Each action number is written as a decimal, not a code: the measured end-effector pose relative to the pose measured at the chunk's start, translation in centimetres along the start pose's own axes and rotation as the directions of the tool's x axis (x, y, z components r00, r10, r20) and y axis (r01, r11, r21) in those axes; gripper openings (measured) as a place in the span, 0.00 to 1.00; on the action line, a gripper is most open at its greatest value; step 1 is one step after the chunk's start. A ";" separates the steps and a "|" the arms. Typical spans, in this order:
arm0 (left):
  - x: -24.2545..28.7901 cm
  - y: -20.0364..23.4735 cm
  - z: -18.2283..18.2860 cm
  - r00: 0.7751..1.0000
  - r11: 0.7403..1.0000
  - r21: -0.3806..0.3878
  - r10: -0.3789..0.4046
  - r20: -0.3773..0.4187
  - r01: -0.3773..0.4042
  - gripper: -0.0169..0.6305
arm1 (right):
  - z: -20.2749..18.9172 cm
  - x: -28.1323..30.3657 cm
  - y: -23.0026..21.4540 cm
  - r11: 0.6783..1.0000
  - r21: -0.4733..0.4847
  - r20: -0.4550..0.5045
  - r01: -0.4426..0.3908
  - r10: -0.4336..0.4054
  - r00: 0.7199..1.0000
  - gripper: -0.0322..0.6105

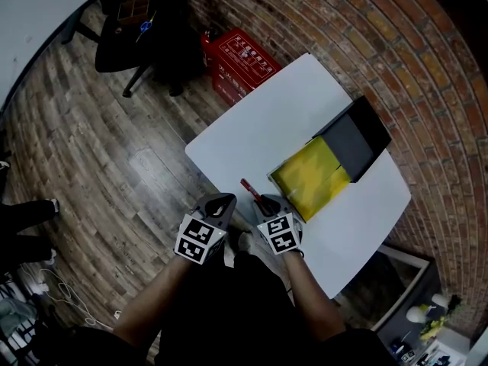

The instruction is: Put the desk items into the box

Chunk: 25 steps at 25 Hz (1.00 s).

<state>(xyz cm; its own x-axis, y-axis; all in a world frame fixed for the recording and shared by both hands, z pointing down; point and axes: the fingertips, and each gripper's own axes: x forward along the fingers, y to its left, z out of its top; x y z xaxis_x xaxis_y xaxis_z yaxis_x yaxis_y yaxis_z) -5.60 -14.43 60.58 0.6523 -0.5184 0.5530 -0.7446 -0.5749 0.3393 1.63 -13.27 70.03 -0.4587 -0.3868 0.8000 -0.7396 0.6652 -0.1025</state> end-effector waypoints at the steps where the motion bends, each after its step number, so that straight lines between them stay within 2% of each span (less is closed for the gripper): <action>1: 0.0 0.0 0.1 1.000 1.000 0.000 -0.001 0.000 0.001 0.05 | -0.1 0.1 -0.1 1.000 0.002 -0.001 0.000 0.000 1.000 0.20; 12: -0.1 0.0 0.0 1.000 1.000 -0.005 0.005 0.001 -0.005 0.05 | -0.2 0.3 -0.5 1.000 -0.005 -0.012 0.005 -0.005 1.000 0.15; 25: -0.2 -0.9 1.3 1.000 1.000 0.010 0.011 0.026 -0.011 0.05 | 2.4 -2.9 -0.1 0.999 0.037 0.111 -0.033 0.029 0.993 0.14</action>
<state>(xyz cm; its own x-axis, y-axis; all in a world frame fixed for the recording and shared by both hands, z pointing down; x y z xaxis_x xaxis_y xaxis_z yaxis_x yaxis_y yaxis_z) -4.88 -14.62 59.18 0.6474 -0.5409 0.5369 -0.7504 -0.5756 0.3250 1.83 -13.71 66.33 -0.5321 -0.4359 0.7259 -0.7417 0.6535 -0.1512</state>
